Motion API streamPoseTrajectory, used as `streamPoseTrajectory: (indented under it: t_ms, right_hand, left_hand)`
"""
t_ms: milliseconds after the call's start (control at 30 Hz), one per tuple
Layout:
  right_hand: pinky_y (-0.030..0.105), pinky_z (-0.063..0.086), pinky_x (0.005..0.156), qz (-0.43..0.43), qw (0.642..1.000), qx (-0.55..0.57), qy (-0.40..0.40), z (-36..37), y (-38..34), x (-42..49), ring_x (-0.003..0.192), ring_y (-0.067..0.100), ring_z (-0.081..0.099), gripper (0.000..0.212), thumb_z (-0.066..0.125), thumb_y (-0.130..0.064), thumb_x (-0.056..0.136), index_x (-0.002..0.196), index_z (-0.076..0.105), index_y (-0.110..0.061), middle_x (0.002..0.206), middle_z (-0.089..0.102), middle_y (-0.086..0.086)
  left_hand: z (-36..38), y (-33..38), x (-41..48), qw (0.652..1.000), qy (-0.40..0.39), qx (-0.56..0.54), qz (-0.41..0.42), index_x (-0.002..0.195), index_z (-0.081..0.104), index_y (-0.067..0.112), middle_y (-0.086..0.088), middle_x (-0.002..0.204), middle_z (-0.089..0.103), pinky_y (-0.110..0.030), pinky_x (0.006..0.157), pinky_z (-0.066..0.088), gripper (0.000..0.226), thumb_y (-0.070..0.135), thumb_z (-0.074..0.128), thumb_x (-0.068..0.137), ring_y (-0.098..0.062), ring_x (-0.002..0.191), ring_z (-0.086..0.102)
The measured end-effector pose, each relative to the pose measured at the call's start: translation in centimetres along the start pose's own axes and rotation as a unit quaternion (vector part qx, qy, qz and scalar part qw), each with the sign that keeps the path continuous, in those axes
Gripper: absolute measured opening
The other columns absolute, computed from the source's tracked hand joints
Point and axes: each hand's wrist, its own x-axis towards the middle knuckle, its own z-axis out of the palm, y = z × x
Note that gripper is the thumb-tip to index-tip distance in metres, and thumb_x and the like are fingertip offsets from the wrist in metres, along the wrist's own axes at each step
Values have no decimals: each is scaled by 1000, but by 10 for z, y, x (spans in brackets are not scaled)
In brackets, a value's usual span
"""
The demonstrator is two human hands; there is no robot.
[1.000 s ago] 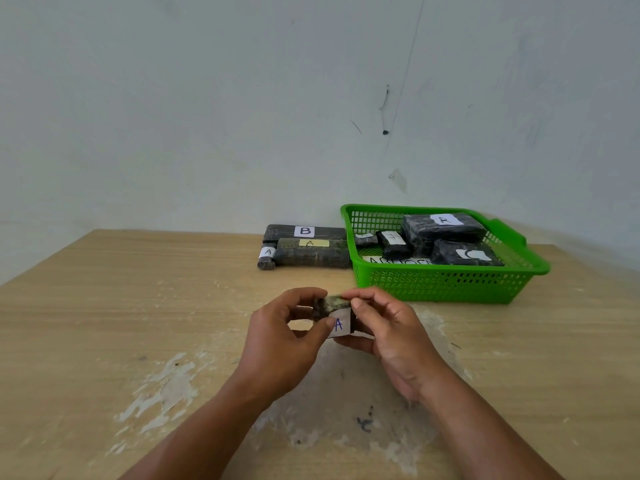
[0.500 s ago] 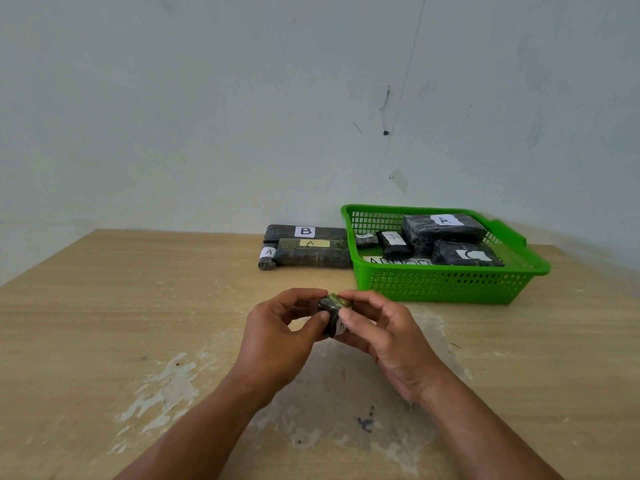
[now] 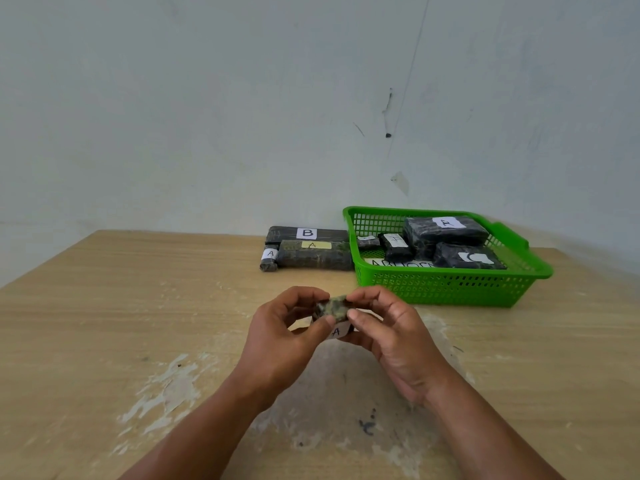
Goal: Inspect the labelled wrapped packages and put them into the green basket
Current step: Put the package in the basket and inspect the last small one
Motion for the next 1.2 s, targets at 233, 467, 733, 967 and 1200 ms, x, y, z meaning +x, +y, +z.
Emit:
streamPoseTrajectory:
  t_ms: [233, 467, 733, 967, 1200]
  right_hand:
    - [46, 62, 95, -4, 999, -37, -3, 0, 1, -1, 113, 33, 71, 29, 76, -3, 90, 116, 75, -15, 122, 70, 23]
    - [48, 62, 92, -3, 999, -54, 2, 0, 3, 0, 95, 30, 73, 13, 71, 2, 93, 101, 75, -8, 106, 72, 29]
    - [51, 62, 92, -2, 999, -44, -15, -1, 3, -2, 93, 27, 71, 15, 75, -12, 87, 101, 73, -6, 99, 74, 16]
    - [44, 62, 81, 10, 1000, -19, 12, -1, 1, 2, 101, 34, 71, 27, 81, -26, 88, 112, 76, -13, 116, 70, 24]
    - [36, 62, 78, -2, 999, -49, 2, 2, 3, -1, 91, 20, 72, 33, 64, 9, 96, 113, 78, -16, 99, 72, 6]
  left_hand:
    - [1, 1, 0, 1000, 10, -16, -19, 95, 76, 17, 0, 91, 79, -20, 71, 56, 11, 7, 76, 89, -14, 91, 74]
    - [3, 1, 0, 999, 17, 23, -21, 84, 76, 16, 2, 86, 79, -37, 84, 62, 16, 0, 76, 86, -13, 90, 75]
    - [2, 3, -1, 1000, 8, -1, -25, 91, 76, 17, 3, 87, 79, -27, 77, 57, 12, 5, 76, 89, -10, 88, 75]
    - [0, 1, 1, 999, -24, -20, -42, 116, 74, 25, -5, 104, 78, -37, 90, 62, 39, -2, 75, 88, -19, 101, 76]
    - [0, 1, 2, 997, 2, -45, -67, 112, 75, 21, -7, 101, 78, -35, 84, 64, 33, -4, 72, 91, -21, 94, 78]
